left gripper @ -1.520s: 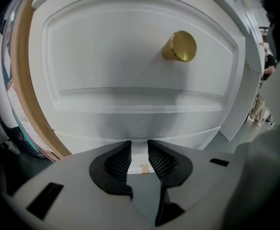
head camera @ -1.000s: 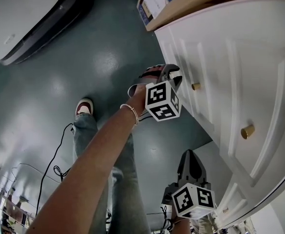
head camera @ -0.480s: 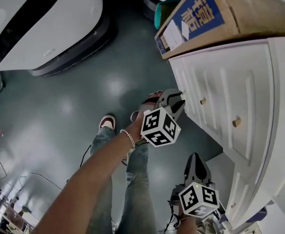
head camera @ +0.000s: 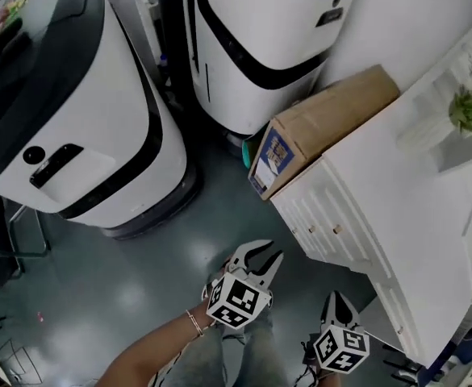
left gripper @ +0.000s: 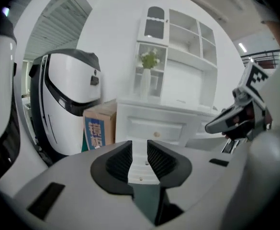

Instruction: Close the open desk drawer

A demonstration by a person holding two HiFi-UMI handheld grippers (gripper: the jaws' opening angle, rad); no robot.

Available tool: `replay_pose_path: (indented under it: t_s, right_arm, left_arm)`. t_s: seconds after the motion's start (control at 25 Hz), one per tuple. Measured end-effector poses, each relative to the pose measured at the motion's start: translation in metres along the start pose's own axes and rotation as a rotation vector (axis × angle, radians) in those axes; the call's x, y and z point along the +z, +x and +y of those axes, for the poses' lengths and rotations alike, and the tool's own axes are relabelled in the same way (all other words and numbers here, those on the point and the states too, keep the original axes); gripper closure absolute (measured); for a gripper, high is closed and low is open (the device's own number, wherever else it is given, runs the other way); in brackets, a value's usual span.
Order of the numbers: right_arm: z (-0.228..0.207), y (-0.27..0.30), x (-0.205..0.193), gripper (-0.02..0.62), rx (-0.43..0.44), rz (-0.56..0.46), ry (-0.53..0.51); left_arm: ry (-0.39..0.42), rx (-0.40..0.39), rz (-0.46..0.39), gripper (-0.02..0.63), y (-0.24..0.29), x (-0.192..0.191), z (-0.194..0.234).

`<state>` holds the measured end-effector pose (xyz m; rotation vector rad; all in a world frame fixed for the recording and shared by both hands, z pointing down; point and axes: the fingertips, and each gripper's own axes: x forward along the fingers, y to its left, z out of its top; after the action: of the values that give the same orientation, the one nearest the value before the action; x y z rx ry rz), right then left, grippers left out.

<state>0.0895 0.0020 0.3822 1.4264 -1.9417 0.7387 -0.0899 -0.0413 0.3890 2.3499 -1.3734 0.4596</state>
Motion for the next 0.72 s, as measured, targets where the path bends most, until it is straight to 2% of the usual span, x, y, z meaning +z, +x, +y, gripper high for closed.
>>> replay_pose_path:
  t_s: [0.2, 0.36, 0.52, 0.72]
  right_arm:
    - [0.010, -0.060, 0.061, 0.589, -0.029, -0.209, 0.035]
    - [-0.007, -0.121, 0.098, 0.589, -0.074, -0.331, 0.058]
    - [-0.036, -0.166, 0.115, 0.589, -0.140, -0.438, 0.131]
    - [-0.075, -0.207, 0.127, 0.589, -0.209, -0.539, 0.195]
  left_arm:
    - [0.021, 0.040, -0.096, 0.520, -0.071, 0.085, 0.002]
    - [0.011, 0.055, -0.137, 0.558, -0.105, 0.133, -0.021]
    - [0.010, 0.055, -0.178, 0.572, -0.119, 0.171, -0.040]
    - [0.018, 0.092, -0.214, 0.578, -0.125, 0.204, -0.045]
